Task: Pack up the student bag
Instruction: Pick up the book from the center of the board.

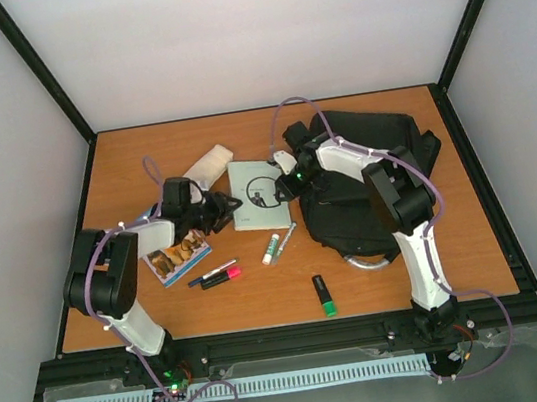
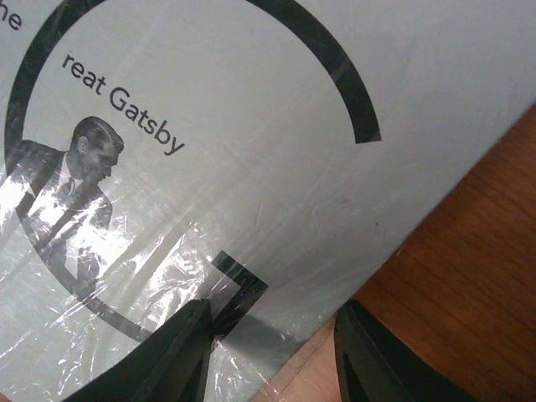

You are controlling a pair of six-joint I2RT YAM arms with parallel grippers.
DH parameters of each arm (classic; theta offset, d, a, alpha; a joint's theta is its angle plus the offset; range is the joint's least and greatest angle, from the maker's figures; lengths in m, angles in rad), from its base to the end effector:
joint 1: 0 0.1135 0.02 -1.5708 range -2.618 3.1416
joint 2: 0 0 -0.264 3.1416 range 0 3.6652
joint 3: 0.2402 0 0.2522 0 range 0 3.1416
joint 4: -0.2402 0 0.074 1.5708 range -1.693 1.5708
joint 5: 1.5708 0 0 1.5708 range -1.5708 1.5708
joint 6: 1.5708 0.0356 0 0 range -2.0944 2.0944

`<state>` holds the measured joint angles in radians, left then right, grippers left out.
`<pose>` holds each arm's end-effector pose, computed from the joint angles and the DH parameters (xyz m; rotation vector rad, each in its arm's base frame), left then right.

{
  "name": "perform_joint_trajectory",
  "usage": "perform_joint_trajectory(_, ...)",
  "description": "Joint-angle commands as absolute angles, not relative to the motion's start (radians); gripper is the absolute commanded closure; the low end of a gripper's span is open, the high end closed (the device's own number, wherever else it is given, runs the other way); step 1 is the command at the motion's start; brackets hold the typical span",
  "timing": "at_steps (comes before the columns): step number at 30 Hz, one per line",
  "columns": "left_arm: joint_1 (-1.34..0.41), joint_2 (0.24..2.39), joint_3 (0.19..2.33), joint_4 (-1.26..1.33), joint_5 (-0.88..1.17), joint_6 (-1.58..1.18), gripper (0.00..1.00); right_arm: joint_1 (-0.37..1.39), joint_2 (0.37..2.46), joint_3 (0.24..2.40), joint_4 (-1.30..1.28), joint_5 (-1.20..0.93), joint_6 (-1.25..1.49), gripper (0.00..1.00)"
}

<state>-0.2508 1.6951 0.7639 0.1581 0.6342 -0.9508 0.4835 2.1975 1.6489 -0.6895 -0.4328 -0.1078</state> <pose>0.3053 -0.1000 0.1430 -0.5381 2.4935 -1.2860 0.3913 0.2223 0.1503 -0.9198 2.6632 0.6964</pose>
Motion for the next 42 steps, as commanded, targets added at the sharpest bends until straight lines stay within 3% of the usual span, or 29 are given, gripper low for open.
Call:
perform_joint_trajectory(1,-0.322,1.656,0.831,0.364,0.777,-0.999,0.37,0.523,2.194,1.588,-0.707,-0.507,-0.129,0.57)
perform_joint_trajectory(3,-0.329,1.659,0.846,0.337,0.757,-0.993,0.28,0.523,2.185,1.584,-0.707,-0.539,-0.139,0.57)
perform_joint_trajectory(7,-0.336,1.689,0.864,0.361,0.789,-1.004,0.30,0.523,2.178,1.586,-0.714,-0.610,-0.146,0.55)
perform_joint_trajectory(20,-0.339,1.717,0.933,0.249,0.746,-0.988,0.51,0.523,2.120,1.579,-0.721,-0.661,-0.167,0.52)
perform_joint_trajectory(28,-0.339,1.735,0.948,0.166,0.717,-0.950,0.76,0.523,2.120,1.581,-0.718,-0.654,-0.164,0.51)
perform_joint_trajectory(33,-0.338,1.722,0.964,0.104,0.690,-0.896,0.97,0.521,2.120,1.584,-0.724,-0.654,-0.168,0.50)
perform_joint_trajectory(42,-0.339,1.580,1.018,-0.097,0.574,-0.697,0.99,0.435,1.914,1.593,-0.769,-0.657,-0.199,0.45)
